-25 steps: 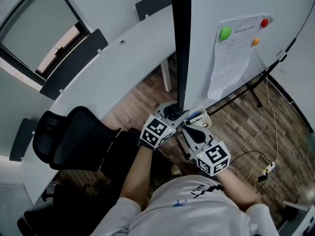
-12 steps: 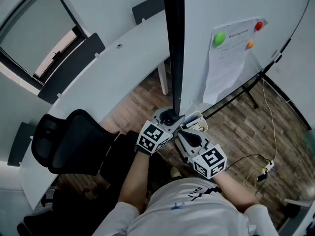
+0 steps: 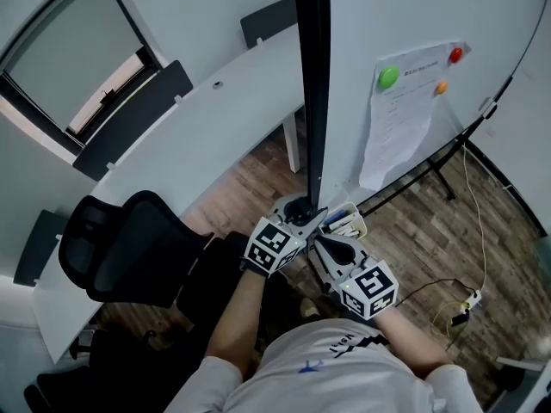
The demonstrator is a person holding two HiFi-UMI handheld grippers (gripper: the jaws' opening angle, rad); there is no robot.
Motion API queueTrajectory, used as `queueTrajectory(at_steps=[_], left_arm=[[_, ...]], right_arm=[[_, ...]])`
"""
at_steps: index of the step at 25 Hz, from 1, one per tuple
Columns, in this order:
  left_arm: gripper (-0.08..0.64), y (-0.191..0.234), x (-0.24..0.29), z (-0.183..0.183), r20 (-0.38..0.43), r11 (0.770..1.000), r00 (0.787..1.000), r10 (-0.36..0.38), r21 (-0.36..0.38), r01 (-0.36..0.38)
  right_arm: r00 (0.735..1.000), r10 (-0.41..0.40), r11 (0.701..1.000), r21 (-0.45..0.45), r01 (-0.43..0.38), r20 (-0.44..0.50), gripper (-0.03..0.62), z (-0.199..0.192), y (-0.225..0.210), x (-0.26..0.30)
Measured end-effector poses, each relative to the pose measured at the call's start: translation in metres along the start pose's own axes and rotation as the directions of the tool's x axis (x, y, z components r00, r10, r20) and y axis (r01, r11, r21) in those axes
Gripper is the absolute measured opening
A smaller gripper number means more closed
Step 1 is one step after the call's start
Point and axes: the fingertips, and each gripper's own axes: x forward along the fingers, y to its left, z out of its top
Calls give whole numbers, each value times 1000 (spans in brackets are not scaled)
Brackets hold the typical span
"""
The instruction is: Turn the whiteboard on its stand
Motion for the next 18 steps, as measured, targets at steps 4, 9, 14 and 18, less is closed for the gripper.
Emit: queueTrajectory(at_steps=[4,9,14,18], left_arm=[[170,0,-3,0,11,999,999,39,-3,-39],[175,2,-12,1,37,996,997,65,-66,-63],[183,3,-18,2,26,996,997,69,-51,-68],[190,0,-33,2,33,996,997,74,-44,-73]], right_arm=[[1000,-9,1000,3,9,3,11,-1,-2,-2],[1000,-16,1000,-4,16,10,11,4,-4,-6],[1000,-13,1000,-5,13,13,11,5,-1,-9],[1000,-7,1000,-14,7,14,11,6,3,-10]])
